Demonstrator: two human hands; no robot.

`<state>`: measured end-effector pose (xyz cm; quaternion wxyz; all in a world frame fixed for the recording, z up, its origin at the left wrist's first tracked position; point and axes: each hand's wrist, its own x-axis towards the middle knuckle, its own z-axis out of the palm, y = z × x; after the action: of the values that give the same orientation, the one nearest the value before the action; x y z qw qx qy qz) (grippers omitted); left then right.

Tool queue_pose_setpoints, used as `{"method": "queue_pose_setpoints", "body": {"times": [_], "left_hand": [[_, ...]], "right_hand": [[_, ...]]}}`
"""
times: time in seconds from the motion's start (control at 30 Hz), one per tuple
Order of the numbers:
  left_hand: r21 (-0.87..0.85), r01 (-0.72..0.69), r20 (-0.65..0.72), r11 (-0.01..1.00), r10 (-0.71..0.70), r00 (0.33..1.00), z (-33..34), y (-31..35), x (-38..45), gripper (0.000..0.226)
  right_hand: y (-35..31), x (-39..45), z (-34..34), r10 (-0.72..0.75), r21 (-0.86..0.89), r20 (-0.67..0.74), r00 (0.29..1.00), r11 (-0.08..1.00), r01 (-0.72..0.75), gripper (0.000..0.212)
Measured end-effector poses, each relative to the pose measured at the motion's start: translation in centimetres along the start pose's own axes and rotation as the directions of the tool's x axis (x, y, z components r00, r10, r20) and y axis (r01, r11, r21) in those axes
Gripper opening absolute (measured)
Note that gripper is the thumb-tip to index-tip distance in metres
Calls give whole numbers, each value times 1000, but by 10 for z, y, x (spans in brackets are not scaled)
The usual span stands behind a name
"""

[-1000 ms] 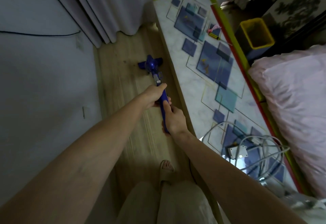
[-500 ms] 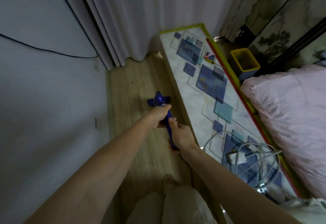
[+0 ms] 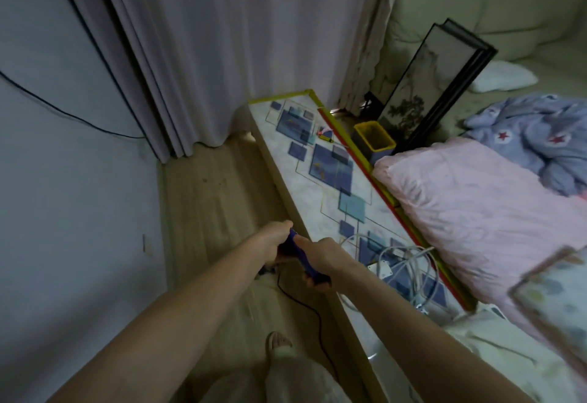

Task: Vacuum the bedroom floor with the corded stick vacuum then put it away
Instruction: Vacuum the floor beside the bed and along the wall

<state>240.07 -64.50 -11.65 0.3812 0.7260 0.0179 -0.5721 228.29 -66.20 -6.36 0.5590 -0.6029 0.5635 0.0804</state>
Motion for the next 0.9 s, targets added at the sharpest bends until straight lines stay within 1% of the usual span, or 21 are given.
{"method": "queue_pose_setpoints", "body": {"times": [0.07, 0.13, 0.23, 0.37, 0.43, 0.53, 0.63, 0.7, 0.8, 0.9], "left_hand": [[-43, 17, 3, 999, -17, 1000, 11, -5, -8, 40], [-73, 41, 19, 996, -40, 999, 19, -7, -10, 40], [-93, 39, 45, 995, -35, 998, 27, -3, -8, 40], [-152, 24, 83, 988, -11, 996, 39, 5, 5, 39], [-200, 23, 98, 980, -3, 995, 46, 7, 16, 42], [-278, 27, 80, 960, -5, 997, 54, 7, 31, 39], [-416, 59, 86, 907, -26, 996, 53, 9, 50, 42], [-473, 37, 52, 880, -14, 999, 51, 14, 65, 35], [-507, 8, 12, 862, -2, 1000, 44, 27, 90, 26], [-533, 3, 4, 846, -1, 1000, 34, 42, 113, 25]], "right_hand": [[8, 0, -10, -21, -72, -28, 999, 997, 19, 45], [14, 0, -18, -22, -74, -28, 999, 997, 20, 47], [18, 2, -30, -25, -38, -6, 1000, 999, 25, 46], [18, 15, -50, -54, -80, -17, 998, 995, 53, 49], [21, 23, -58, -70, -95, -10, 998, 993, 68, 50], [29, 41, -64, -83, -125, 24, 996, 988, 86, 53], [31, 65, -64, -88, -184, 73, 993, 978, 100, 60], [27, 84, -61, -99, -195, 103, 990, 974, 118, 60], [14, 115, -54, -133, -196, 126, 983, 968, 156, 54], [0, 146, -47, -160, -201, 156, 975, 961, 189, 53]]}}
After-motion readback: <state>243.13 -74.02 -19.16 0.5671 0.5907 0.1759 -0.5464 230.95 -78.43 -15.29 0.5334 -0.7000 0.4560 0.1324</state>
